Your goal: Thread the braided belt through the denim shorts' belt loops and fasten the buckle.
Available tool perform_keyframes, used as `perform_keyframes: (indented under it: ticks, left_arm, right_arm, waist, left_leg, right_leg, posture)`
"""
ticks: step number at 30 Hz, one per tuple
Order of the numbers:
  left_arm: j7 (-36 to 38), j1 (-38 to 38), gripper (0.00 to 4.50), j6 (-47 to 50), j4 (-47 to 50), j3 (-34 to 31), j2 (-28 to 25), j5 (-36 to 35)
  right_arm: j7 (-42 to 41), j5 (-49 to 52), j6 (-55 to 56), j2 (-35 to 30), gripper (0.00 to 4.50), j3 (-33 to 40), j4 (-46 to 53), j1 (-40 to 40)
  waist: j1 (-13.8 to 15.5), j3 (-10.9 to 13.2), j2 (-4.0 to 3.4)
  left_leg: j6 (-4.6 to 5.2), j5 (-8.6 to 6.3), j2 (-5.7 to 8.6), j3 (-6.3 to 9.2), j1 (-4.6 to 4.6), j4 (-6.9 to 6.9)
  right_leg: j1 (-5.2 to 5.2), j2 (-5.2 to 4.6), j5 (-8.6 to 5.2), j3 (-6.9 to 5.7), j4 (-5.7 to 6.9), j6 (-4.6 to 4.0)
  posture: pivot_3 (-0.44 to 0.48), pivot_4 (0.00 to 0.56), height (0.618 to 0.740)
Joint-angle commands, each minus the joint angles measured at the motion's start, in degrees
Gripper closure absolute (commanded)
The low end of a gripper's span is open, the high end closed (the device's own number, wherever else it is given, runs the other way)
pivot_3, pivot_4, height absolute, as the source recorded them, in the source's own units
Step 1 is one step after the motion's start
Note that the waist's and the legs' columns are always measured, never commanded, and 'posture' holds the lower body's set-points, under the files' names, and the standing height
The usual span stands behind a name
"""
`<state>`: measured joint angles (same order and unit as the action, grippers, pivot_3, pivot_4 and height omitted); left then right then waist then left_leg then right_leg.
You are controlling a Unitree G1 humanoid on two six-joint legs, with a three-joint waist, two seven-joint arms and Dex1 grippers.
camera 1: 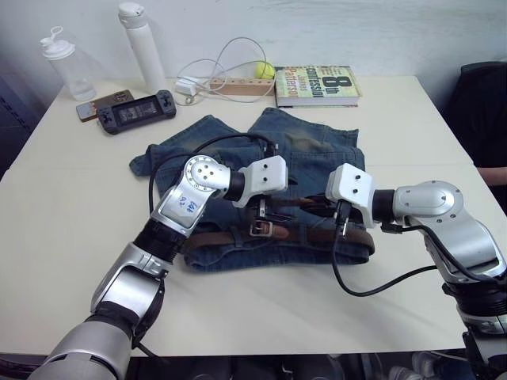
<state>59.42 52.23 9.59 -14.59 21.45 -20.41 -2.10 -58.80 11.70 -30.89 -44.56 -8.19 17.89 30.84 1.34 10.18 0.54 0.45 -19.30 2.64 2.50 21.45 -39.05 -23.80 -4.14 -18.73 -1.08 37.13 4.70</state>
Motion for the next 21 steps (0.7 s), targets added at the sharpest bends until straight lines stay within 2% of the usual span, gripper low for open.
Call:
perform_keyframes:
  ticks: [1, 9, 15, 19, 21]
  left_arm:
    - [1.35, 1.34, 1.17, -0.95, -0.45, -0.51, 0.42, -0.1]
    - [3.18, 1.98, 4.36, 1.21, -0.11, -2.01, 1.75, -1.95]
    - [3.54, 2.3, 4.44, 3.38, 0.46, -3.41, 1.77, -3.09]
    - [3.38, 1.67, 4.44, 2.31, 0.08, -2.83, 1.05, -1.96]
    - [2.83, 1.25, 4.5, 1.3, -0.25, -2.43, 0.47, -0.93]
  right_arm:
    - [0.16, 1.3, -0.16, -1.07, 4.5, 2.27, 2.29, 0.22]
    - [-0.1, 1.35, -0.46, -2.01, 4.5, 1.69, 2.5, -0.29]
    - [0.17, 0.07, 0.89, -2.72, 4.5, 0.55, 1.89, -0.5]
    - [1.98, 1.06, 1.33, -0.88, 4.5, 1.94, 1.71, 0.17]
    - [1.13, 2.67, 0.07, -1.59, 3.61, 2.89, 2.72, -0.11]
  waist:
    - [-0.02, 0.0, 0.0]
    - [0.01, 0.0, 0.0]
    - [-0.06, 0.0, 0.0]
    - [-0.04, 0.0, 0.0]
    - [-0.03, 0.0, 0.0]
  left_leg:
    - [0.0, 0.0, 0.0, 0.0, 0.0, 0.0]
    - [0.02, -0.01, 0.0, 0.0, 0.02, -0.01]
    - [0.03, -0.02, 0.0, 0.0, 0.01, -0.02]
    - [0.03, -0.02, 0.0, 0.0, 0.02, -0.03]
    - [0.03, -0.01, 0.0, 0.0, 0.02, -0.04]
  right_leg:
    - [0.0, 0.0, 0.0, 0.0, 0.0, 0.0]
    - [0.0, 0.0, 0.0, -0.01, 0.01, 0.0]
    - [0.0, 0.01, 0.0, 0.0, 0.02, 0.0]
    - [0.0, 0.01, 0.0, -0.01, 0.02, 0.0]
    - [0.0, 0.01, 0.0, 0.0, 0.03, 0.0]
  posture:
    - [0.0, 0.15, 0.735]
    - [0.0, 0.15, 0.735]
    - [0.0, 0.15, 0.735]
    - [0.0, 0.15, 0.735]
    - [0.0, 0.15, 0.735]
